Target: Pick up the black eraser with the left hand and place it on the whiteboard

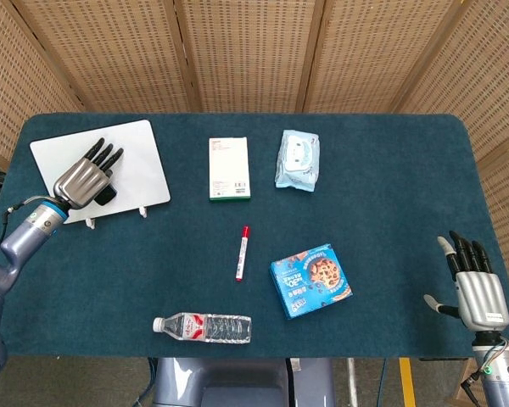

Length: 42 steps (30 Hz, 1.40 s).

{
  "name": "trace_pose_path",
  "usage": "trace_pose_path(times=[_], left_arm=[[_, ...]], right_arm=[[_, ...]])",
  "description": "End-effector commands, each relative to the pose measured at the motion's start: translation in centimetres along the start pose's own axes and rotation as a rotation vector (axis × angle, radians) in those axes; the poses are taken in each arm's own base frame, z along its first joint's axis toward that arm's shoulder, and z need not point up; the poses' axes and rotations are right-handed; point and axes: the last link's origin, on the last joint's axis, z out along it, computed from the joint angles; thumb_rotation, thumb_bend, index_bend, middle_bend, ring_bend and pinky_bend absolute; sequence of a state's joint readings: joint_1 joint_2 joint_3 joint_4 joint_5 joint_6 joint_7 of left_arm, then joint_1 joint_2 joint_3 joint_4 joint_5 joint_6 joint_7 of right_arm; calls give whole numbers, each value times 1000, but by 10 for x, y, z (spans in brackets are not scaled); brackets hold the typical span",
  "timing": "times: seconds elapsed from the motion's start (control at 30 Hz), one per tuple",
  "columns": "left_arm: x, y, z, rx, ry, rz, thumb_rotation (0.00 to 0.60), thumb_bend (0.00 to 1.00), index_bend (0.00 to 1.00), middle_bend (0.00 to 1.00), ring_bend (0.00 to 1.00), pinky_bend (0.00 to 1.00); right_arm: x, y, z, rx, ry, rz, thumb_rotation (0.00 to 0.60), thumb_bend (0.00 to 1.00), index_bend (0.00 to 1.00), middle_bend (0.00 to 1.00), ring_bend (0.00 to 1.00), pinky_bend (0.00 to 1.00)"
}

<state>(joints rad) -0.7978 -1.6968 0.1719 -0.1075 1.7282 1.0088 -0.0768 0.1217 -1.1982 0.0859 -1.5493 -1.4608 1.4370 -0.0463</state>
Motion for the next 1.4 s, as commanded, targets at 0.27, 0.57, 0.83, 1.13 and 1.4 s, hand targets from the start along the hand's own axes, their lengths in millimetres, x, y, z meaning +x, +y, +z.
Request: trace_pose_path(times=[0.27, 0.57, 0.83, 1.13, 1.4], left_arm=[[4, -6, 0, 5, 24, -26, 600, 82, 97, 0, 0, 0], [29, -20, -9, -4, 203, -159, 600, 60, 20, 0, 0, 0], [55, -17, -37, 110, 483, -539, 600, 58, 4, 0, 0, 0], [77, 34, -105, 228, 480, -788, 600, 57, 4, 0, 0, 0], [77, 75, -156, 372, 275, -943, 600, 57, 5, 0, 0, 0]], right_arm=[[0, 0, 0, 2, 1, 1, 600, 53, 28, 0, 0, 0], [-1, -1, 0, 6, -6, 1, 600, 53, 28, 0, 0, 0], [2, 0, 0, 13, 3, 18, 600, 53, 28, 0, 0, 0], [2, 2, -1, 23, -2, 18, 600, 53, 28, 0, 0, 0], [5, 1, -3, 35, 6, 17, 600, 53, 28, 0, 0, 0]])
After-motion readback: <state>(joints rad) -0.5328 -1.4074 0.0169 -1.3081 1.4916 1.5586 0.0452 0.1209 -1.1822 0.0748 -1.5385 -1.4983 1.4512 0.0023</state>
